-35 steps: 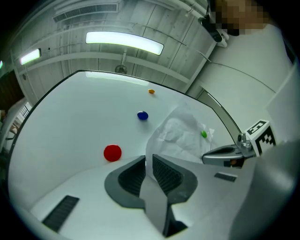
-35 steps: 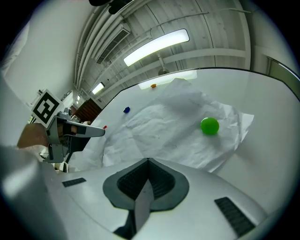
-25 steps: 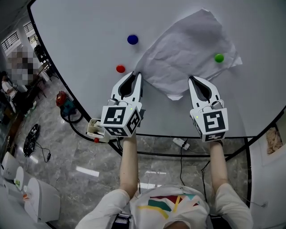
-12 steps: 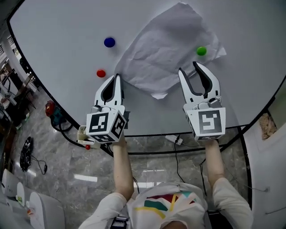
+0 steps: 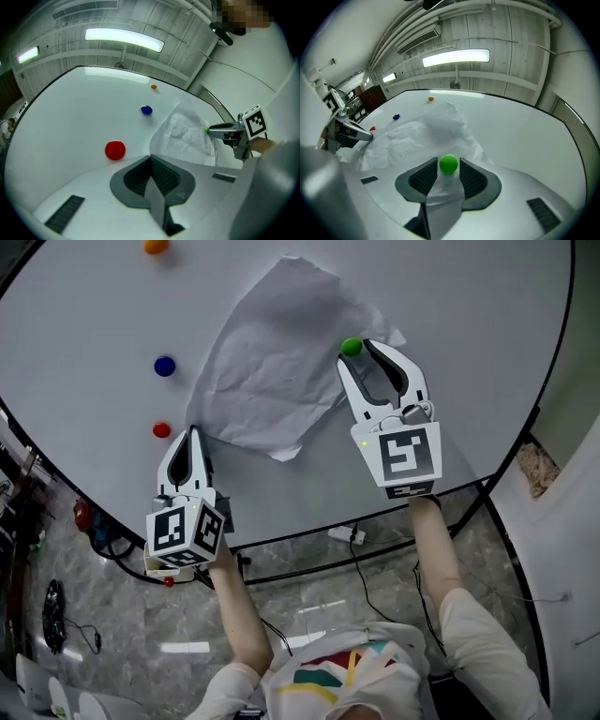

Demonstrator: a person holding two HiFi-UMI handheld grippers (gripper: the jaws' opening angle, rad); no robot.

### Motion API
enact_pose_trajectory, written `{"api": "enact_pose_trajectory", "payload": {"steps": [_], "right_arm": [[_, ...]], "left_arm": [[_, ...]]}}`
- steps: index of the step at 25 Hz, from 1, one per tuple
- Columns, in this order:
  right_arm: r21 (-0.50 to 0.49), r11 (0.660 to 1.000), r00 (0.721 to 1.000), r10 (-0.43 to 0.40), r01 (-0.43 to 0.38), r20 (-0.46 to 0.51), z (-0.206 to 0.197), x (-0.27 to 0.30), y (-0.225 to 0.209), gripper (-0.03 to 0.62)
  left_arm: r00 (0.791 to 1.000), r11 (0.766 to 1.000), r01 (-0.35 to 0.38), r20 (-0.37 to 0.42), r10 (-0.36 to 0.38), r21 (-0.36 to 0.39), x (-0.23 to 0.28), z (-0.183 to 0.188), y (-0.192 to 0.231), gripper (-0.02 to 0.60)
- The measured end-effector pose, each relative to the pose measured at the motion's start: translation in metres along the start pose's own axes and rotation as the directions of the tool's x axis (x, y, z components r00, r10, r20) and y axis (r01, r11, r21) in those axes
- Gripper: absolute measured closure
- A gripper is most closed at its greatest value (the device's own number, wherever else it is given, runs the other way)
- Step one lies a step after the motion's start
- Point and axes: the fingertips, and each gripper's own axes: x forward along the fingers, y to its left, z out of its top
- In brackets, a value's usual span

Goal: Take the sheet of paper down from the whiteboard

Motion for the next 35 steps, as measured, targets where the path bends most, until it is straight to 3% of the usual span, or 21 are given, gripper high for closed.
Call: {"api": "enact_pose_trajectory", "payload": {"steps": [6, 16, 24, 31, 35], "right_arm": [[-0.069, 0.998, 1.000, 0.011, -0.012, -0.022, 0.000, 0.005, -0.001, 0.447], [-0.043, 0.999, 1.000, 0.016, -0.016, -0.012, 0.006, 0.009, -0.023, 0.462], [-0.016, 1.000, 1.000, 0.013, -0.013, -0.003, -0.001, -0.006, -0.036, 0.462], [0.017, 1.000, 1.000, -0.001, 0.001, -0.002, -0.005, -0.006, -0.047, 0.462], [0.016, 1.000, 1.000, -0.004, 0.004, 0.009, 0.002, -0.009, -0.042, 0.462]], "left_arm": [[1.000, 1.000, 0.002, -0.009, -0.002, 0.014, -0.001, 0.000, -0.002, 0.537], [0.999, 1.000, -0.013, -0.048, 0.014, 0.021, -0.005, -0.011, -0.005, 0.538], [0.993, 0.997, -0.078, -0.087, 0.080, 0.016, -0.031, -0.035, -0.010, 0.538], [0.967, 0.976, -0.214, -0.139, 0.216, 0.026, -0.060, -0.052, 0.019, 0.538], [0.965, 0.976, -0.212, -0.146, 0.216, 0.043, -0.071, -0.051, 0.018, 0.538]]}}
